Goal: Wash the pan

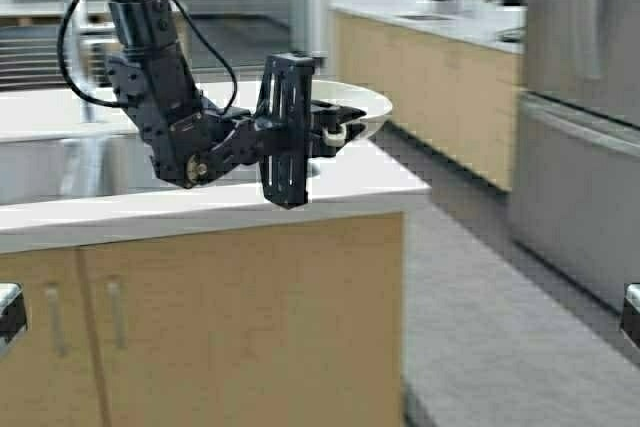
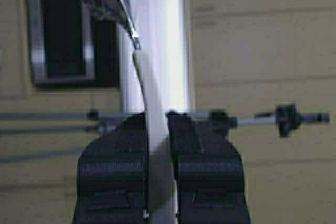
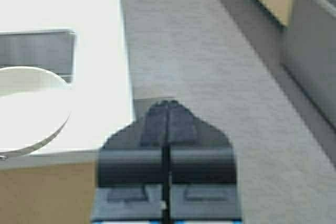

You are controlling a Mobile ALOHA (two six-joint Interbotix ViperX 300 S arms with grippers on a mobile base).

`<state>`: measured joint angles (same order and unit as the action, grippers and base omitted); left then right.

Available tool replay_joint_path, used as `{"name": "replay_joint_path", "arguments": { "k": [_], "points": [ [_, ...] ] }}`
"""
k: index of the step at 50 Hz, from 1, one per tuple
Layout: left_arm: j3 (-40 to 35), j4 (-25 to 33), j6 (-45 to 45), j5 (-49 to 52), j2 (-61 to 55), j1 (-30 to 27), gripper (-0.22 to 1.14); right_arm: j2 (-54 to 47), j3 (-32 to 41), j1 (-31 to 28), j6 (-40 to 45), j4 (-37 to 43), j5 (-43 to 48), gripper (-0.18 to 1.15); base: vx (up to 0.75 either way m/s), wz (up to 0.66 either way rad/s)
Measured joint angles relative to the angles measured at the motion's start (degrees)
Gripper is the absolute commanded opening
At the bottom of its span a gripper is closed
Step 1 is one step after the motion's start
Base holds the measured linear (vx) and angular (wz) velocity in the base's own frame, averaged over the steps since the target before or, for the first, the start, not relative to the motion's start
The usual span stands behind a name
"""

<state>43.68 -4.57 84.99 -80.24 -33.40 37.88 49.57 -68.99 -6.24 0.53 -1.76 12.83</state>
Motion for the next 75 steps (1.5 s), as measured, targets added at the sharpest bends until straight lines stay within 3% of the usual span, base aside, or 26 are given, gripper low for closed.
{"name": "replay_joint_path", "arguments": {
  "k": [16,38,75],
  "points": [
    [1.1,-1.9,0.1,0.0,0.0,-5.1,0.03,0.0,-0.3,0.0,-0.6,0.0,0.7,0.07,0.12,0.41],
    [1.2,-3.8,2.5,0.0,0.0,-7.4,0.03,0.0,-0.6,0.0,-0.2,0.0,1.3,0.07,0.13,0.39],
    [-8.8,-19.2,7.3,6.2,-6.8,-20.7,0.03,0.1,-0.8,0.1,1.1,0.2,1.3,0.07,0.19,0.09]
  ]
}}
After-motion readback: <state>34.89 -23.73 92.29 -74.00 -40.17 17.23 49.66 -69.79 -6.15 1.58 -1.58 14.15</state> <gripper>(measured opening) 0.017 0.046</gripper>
